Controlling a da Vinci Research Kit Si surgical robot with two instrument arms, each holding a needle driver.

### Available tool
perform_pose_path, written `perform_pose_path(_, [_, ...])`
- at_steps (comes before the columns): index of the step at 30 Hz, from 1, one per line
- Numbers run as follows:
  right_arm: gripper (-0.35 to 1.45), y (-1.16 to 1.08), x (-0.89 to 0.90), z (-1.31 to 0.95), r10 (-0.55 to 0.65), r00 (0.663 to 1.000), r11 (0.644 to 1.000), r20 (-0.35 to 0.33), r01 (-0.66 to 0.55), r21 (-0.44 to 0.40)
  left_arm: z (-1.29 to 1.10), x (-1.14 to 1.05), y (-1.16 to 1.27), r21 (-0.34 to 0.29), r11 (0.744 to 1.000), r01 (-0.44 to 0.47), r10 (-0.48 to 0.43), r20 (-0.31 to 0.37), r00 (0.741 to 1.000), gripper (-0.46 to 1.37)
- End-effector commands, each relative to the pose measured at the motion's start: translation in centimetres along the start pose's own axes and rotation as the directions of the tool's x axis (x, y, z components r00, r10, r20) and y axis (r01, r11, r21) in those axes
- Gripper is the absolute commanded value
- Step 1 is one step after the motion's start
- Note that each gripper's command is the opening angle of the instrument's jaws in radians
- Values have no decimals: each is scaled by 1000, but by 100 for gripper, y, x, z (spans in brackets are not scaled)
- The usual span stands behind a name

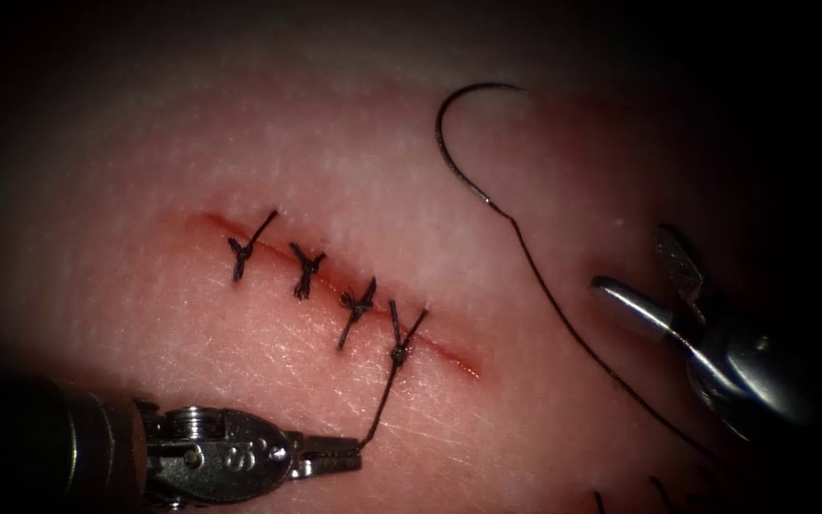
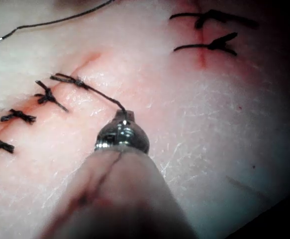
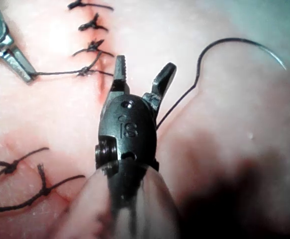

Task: Wound Closure
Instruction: Grab the short tail with the left gripper, then cut the suture with the right gripper

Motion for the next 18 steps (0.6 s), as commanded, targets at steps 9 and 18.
perform_pose_path(9, [137,-40,-16,14,-163,987,975,-19,163,151,-18,26,-11,4,1000,-29,30,-60,998,-35])
perform_pose_path(18, [136,-84,-25,38,-393,913,875,-108,408,262,-22,38,-17,11,999,-39,40,-69,997,-35])
